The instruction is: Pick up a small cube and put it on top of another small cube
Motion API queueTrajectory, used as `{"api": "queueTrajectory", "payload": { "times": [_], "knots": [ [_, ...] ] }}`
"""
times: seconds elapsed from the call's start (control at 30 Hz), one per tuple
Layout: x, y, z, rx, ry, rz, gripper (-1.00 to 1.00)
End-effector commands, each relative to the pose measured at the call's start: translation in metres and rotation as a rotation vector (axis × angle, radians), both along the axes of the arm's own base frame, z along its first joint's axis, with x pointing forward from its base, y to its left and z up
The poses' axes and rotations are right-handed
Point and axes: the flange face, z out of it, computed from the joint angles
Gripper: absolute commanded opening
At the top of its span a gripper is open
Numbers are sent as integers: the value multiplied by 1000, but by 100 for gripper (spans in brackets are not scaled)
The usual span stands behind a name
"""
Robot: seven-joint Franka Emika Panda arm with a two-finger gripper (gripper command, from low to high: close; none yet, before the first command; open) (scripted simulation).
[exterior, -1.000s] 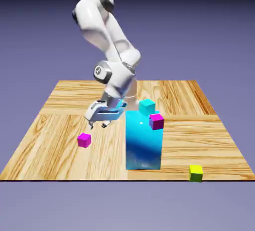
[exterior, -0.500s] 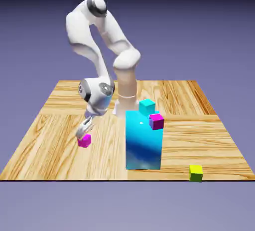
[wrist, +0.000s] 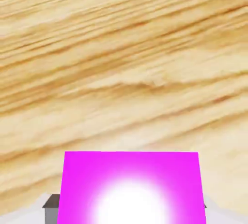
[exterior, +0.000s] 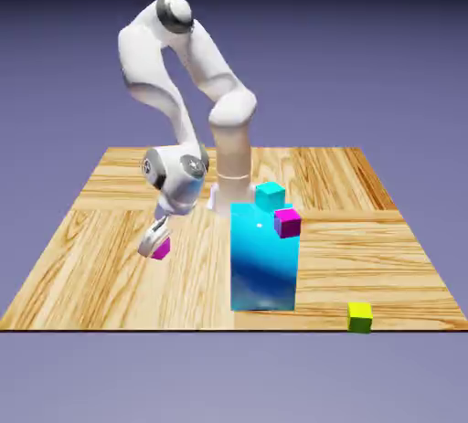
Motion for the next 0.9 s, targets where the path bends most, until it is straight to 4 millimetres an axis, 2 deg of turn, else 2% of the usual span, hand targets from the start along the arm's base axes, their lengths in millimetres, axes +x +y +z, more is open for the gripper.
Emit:
{"api": "queueTrajectory", "payload": {
  "times": [0.0,0.07,0.2,0.33,0.47,0.67,0.87],
  "knots": [
    [0,2,5,1,4,0,-100],
    [2,2,17,3,0,-20,-100],
    [21,-24,58,39,-71,-191,-100],
    [32,-53,106,85,-149,-358,-100],
    [33,-80,162,139,-234,-515,-100],
    [15,-115,257,234,-376,-725,-100],
    [-26,-132,361,336,-535,-890,-100]
  ]
}}
